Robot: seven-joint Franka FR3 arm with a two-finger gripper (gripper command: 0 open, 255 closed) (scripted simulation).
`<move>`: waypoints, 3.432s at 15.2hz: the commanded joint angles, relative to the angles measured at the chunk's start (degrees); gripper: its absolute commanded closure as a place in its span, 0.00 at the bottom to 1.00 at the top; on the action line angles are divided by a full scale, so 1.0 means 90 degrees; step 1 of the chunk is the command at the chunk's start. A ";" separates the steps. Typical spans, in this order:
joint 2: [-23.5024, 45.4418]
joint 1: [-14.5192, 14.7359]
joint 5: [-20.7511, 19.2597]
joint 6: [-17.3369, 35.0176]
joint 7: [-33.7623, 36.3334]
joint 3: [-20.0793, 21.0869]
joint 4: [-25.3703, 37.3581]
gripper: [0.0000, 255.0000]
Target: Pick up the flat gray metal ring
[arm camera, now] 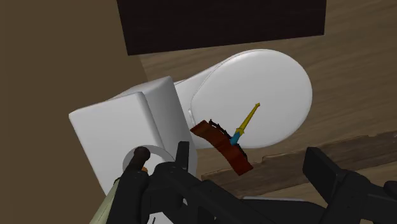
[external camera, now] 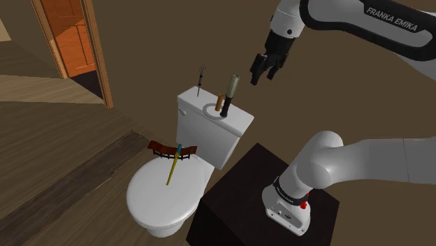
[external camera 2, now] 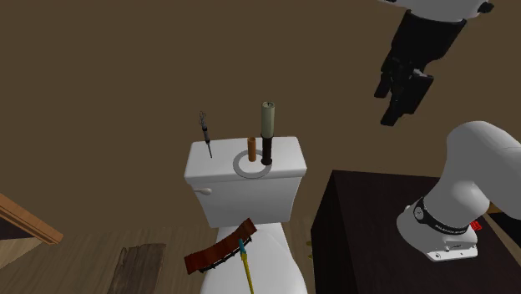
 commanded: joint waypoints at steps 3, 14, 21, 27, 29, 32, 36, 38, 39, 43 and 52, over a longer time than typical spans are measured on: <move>0.0268 -0.0070 -0.0008 0.0418 0.0099 -0.0029 -0.0161 0.00; 0.2241 -0.0439 -0.0054 0.2613 0.0617 -0.0218 -0.0446 0.00; 0.3796 -0.0636 -0.0040 0.3787 0.0901 -0.0369 -0.0103 0.00; 0.5206 -0.0779 0.0054 0.4569 0.1084 -0.0515 0.0493 0.00; 0.5682 -0.0827 0.0108 0.4776 0.1129 -0.0560 0.0750 0.00; 0.6397 -0.0905 0.0212 0.5035 0.1184 -0.0620 0.1188 0.00; 0.7354 -0.1028 0.0377 0.5281 0.1241 -0.0679 0.1872 0.00; 0.7834 -0.1099 0.0465 0.5361 0.1269 -0.0699 0.2257 0.00; 0.8075 -0.1137 0.0509 0.5390 0.1283 -0.0706 0.2462 0.00; 0.9049 -0.1302 0.0680 0.5435 0.1351 -0.0727 0.3361 0.00; 0.9795 -0.1378 0.0764 0.5827 0.1348 -0.0689 0.3706 0.00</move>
